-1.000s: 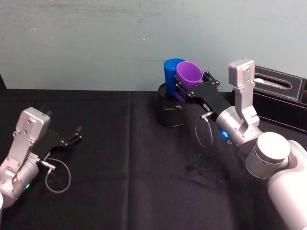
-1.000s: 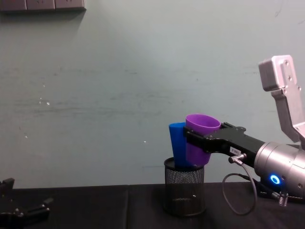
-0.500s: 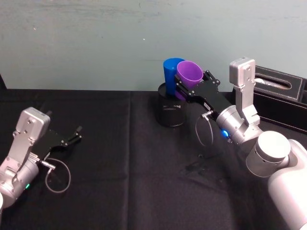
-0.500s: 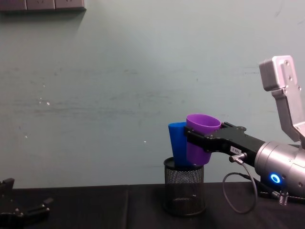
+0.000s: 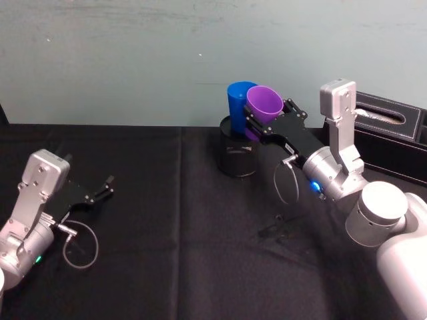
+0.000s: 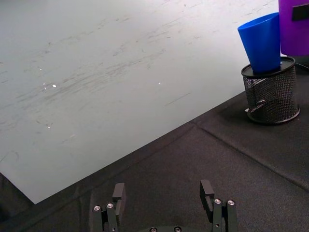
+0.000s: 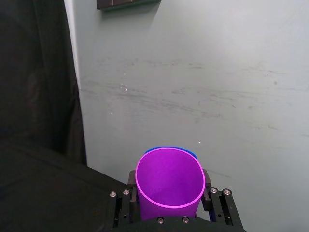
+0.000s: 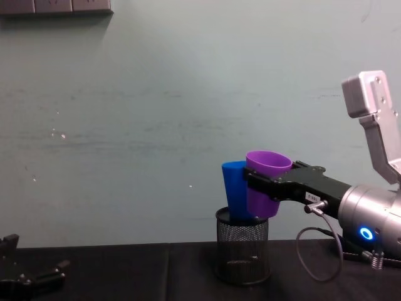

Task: Pick up one cup with a gripper and tap it against the other cup.

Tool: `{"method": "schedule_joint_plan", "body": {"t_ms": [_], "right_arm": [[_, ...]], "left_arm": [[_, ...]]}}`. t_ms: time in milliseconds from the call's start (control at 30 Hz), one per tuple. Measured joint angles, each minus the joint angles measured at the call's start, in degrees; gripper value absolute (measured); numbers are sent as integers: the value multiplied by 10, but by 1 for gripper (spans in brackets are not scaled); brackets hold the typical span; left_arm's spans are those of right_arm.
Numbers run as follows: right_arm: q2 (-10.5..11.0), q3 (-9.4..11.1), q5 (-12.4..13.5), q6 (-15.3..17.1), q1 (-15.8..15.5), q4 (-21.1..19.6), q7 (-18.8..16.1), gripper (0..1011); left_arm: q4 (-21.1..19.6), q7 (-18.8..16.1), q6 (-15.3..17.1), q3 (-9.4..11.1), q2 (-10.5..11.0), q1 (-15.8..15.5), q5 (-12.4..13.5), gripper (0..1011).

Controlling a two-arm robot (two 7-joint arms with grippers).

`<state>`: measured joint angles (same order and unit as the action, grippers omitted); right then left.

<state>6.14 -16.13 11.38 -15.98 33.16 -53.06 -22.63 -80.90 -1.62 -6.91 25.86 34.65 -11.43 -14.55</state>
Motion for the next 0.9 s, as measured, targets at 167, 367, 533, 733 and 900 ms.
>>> {"method": "schedule_joint_plan", "body": {"t_ms": [167,367,533,733,900], "right_arm": [[9,-1,-4,9,-15,-24,5,734],[20,-1,-4,22,-35,-57,6,734],[31,-2,-2,34,-55,-91,6,734],[40,-2,2,44,-72,-118,7,734],[48,-2,3,55,-86,-140,10,734]], "left_arm": [[0,0,0,0,0,0,0,1011],[0,0,0,0,0,0,0,1011],[0,0,0,0,0,0,0,1011],[0,0,0,0,0,0,0,1011],[0,0,0,0,0,0,0,1011]]}}
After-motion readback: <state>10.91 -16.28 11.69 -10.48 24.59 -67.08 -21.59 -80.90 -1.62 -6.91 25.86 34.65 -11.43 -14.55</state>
